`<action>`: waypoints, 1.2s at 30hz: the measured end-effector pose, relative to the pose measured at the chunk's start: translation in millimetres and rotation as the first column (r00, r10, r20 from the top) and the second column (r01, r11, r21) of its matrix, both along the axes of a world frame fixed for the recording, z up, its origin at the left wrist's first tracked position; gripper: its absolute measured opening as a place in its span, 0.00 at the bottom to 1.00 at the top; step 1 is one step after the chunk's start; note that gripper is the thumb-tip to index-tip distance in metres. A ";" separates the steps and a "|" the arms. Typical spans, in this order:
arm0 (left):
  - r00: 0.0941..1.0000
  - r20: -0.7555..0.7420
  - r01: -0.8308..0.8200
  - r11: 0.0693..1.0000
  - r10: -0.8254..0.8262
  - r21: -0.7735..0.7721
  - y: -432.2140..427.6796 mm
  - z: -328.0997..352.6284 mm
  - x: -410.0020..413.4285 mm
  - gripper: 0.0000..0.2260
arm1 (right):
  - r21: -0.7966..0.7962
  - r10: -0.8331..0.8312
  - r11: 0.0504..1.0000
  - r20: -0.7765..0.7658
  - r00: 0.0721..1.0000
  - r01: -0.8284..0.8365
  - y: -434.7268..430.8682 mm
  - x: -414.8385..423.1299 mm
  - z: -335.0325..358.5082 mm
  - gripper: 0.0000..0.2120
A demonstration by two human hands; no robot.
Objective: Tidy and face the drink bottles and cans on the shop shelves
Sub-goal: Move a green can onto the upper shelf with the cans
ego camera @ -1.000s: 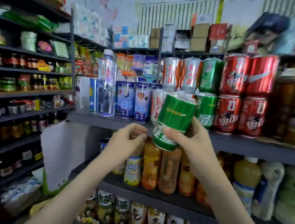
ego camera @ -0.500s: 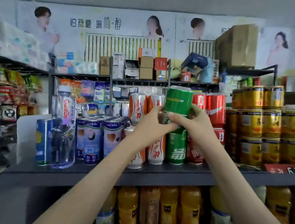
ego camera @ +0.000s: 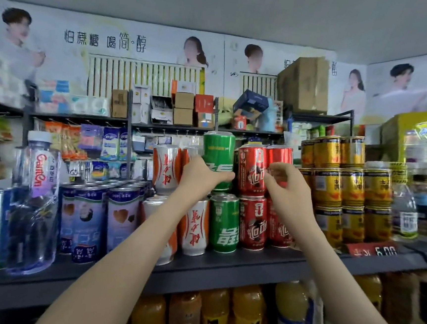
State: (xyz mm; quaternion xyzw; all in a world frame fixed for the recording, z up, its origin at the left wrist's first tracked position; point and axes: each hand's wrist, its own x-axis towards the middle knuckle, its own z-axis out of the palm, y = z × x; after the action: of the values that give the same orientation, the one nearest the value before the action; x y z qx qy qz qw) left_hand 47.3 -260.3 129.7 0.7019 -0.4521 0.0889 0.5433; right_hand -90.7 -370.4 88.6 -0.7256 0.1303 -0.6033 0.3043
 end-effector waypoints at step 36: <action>0.996 0.037 -0.088 0.963 0.081 0.255 -26.0 2.8 6.2 0.22 | -0.235 0.051 0.969 -0.138 0.989 -0.082 1.3 52.9 -78.2 0.20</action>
State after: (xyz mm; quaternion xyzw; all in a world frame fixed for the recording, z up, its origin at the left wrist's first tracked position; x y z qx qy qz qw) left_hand 53.5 -286.2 132.5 0.7838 -0.4365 0.0621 0.4374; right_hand -37.8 -369.1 10.3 -0.7989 0.0518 -0.5552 0.2253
